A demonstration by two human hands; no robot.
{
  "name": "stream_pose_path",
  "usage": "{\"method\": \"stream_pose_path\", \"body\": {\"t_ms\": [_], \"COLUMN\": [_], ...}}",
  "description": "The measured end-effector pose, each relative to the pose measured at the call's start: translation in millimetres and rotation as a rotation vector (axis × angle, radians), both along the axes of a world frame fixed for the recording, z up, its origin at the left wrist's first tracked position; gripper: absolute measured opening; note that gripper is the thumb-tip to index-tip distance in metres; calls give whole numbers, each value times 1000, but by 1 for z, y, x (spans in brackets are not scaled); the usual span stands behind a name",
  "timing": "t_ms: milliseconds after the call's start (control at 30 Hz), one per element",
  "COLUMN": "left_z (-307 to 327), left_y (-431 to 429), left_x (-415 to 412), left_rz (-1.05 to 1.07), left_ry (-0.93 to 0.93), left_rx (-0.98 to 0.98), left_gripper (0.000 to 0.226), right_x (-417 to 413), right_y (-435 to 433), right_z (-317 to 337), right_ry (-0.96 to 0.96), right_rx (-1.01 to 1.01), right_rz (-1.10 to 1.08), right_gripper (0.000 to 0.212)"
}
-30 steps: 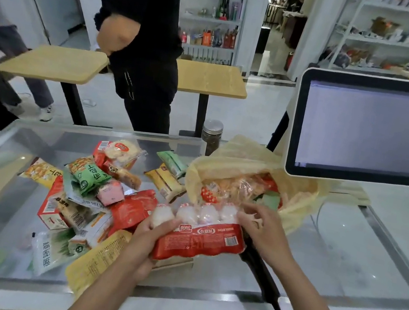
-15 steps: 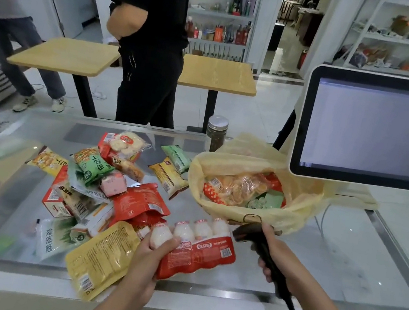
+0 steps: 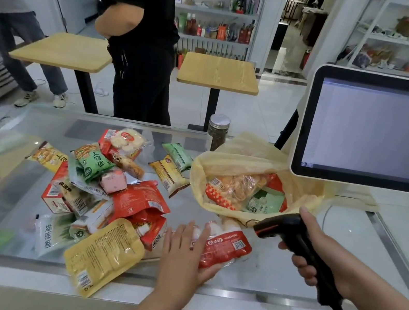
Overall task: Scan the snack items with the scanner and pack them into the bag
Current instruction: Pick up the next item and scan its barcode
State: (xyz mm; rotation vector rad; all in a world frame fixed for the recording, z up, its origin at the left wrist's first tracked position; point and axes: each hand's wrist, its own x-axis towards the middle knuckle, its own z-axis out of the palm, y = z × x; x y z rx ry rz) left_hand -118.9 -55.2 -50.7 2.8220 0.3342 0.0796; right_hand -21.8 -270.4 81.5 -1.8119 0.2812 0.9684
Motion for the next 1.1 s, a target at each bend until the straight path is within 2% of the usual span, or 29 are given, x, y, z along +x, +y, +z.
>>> {"method": "stream_pose_path", "body": {"t_ms": [100, 333, 1100], "left_z": [-2, -11, -21], "left_y": [1, 2, 4], "left_x": [4, 6, 18], "left_rz": [-5, -37, -30], "left_ry": [36, -20, -123], "left_rx": [30, 156, 171], "left_gripper": [76, 79, 81], "right_x": [1, -2, -14], "right_y": [3, 12, 27], "right_z": [13, 31, 53], "right_ry": [-28, -69, -86], "right_rx": [-37, -109, -186], "right_rz": [38, 92, 165], "right_gripper": [91, 88, 84]}}
